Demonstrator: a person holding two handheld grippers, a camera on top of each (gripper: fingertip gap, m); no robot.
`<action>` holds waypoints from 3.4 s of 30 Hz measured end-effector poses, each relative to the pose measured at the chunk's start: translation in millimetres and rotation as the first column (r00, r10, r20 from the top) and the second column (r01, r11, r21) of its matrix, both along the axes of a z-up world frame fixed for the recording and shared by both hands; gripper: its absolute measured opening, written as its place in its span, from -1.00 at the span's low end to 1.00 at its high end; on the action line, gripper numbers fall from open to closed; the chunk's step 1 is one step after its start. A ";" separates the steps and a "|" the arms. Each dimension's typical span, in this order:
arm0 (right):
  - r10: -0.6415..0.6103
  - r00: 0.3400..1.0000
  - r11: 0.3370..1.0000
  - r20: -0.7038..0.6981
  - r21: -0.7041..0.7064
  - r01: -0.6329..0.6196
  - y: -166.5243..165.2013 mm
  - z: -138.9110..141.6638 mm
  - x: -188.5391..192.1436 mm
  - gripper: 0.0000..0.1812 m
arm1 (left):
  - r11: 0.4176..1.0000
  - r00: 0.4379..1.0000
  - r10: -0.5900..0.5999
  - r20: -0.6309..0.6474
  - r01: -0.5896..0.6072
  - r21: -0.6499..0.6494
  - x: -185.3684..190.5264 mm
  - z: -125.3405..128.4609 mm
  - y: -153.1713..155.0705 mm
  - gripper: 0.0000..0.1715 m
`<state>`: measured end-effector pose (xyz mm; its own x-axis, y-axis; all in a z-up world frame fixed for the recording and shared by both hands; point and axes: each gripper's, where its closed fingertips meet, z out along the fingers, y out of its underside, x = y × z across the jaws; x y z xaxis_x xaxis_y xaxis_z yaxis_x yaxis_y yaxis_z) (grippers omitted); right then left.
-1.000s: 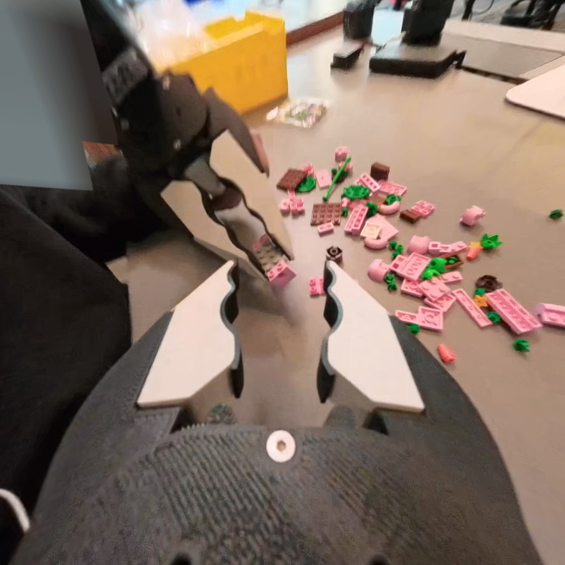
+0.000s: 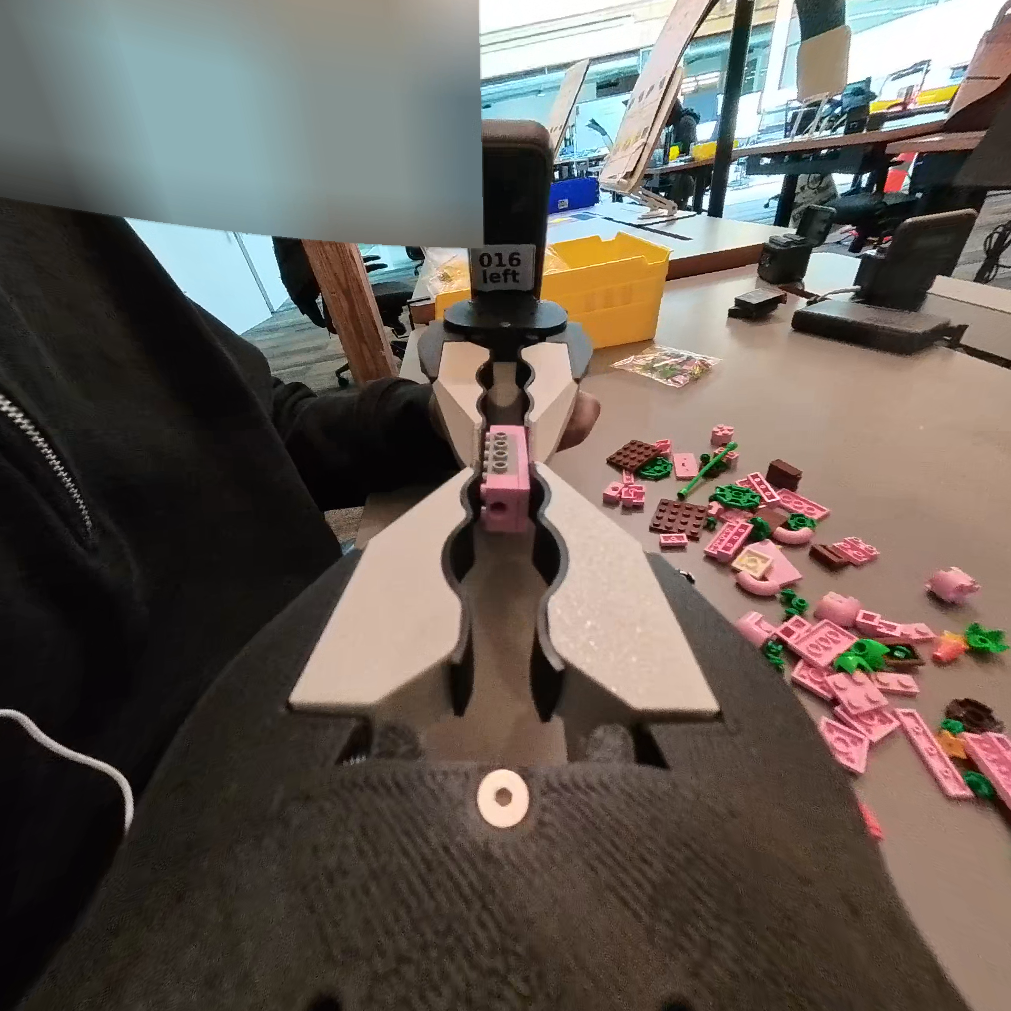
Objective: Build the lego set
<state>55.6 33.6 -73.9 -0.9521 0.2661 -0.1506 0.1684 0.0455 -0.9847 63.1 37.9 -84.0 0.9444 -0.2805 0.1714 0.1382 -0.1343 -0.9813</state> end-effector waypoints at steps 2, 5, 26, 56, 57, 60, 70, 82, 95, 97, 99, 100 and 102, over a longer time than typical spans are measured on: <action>0.004 1.000 1.000 -0.008 0.011 -0.004 -0.7 -0.2 0.8 -0.85 | 1.000 1.000 0.002 -0.015 -0.002 -0.010 0.7 0.2 -0.5 -0.85; 0.005 1.000 1.000 -0.010 0.024 -0.005 -1.1 -1.3 2.1 -0.84 | 1.000 1.000 -0.010 -0.005 0.010 -0.030 2.2 -2.1 -0.8 -0.85; -0.018 0.994 0.999 -0.105 0.048 0.023 -6.0 0.9 -1.0 -0.73 | 0.999 0.993 0.034 -0.110 -0.035 -0.009 3.6 0.3 1.7 -0.84; -0.053 0.984 0.996 -0.171 0.060 0.064 -4.9 -0.7 -2.2 -0.83 | 0.997 0.989 0.061 -0.135 -0.066 -0.030 -1.0 -5.1 3.9 -0.85; -0.074 0.978 0.994 -0.196 0.066 0.089 -3.7 0.7 -3.9 -0.80 | 0.996 0.988 0.074 -0.136 -0.079 -0.036 -4.1 -6.2 3.3 -0.85; -0.103 0.975 0.993 -0.197 0.029 0.111 4.1 11.2 -4.4 -0.63 | 0.994 0.988 0.095 -0.122 -0.100 -0.035 -11.1 -5.9 0.7 -0.85; -0.210 0.747 0.893 -0.630 0.187 0.408 30.7 27.9 -3.9 -0.57 | 0.989 0.939 0.066 0.337 -0.018 -0.144 -31.5 -18.7 -1.3 -0.84; 0.128 0.708 0.805 -0.694 0.490 0.335 -0.7 -27.2 -25.6 -0.64 | 0.989 0.879 0.021 0.477 0.051 -0.138 -31.2 -19.8 -4.2 -0.84; 0.114 0.866 0.836 -0.486 0.519 0.181 3.7 -50.6 -34.0 -0.80 | 0.988 0.908 0.138 0.396 -0.096 -0.125 -54.9 -17.7 -8.3 -0.35; 0.148 0.936 0.821 -0.321 0.567 0.064 6.3 -76.1 -33.1 -0.79 | 0.977 0.912 0.211 0.352 -0.185 -0.106 -68.4 -14.1 -12.7 -0.28; 0.168 0.958 0.836 -0.231 0.548 -0.014 4.0 -90.5 -31.9 -0.80 | 0.969 0.914 0.249 0.319 -0.233 -0.087 -75.3 -10.7 -15.8 -0.27; 0.177 0.964 0.842 -0.198 0.538 -0.044 1.7 -94.7 -30.1 -0.80 | 0.967 0.916 0.256 0.310 -0.243 -0.079 -76.5 -9.5 -16.5 -0.27; 0.186 0.972 0.831 -0.145 0.551 -0.077 -1.9 -100.7 -26.0 -0.80 | 0.964 0.918 0.265 0.294 -0.254 -0.076 -77.4 -9.3 -16.4 -0.28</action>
<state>29.7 31.8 -174.6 -0.9793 0.1226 0.1610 -0.0595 0.5857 -0.8084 -14.3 21.5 -93.3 0.8867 -0.0210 0.4619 0.4586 -0.0879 -0.8843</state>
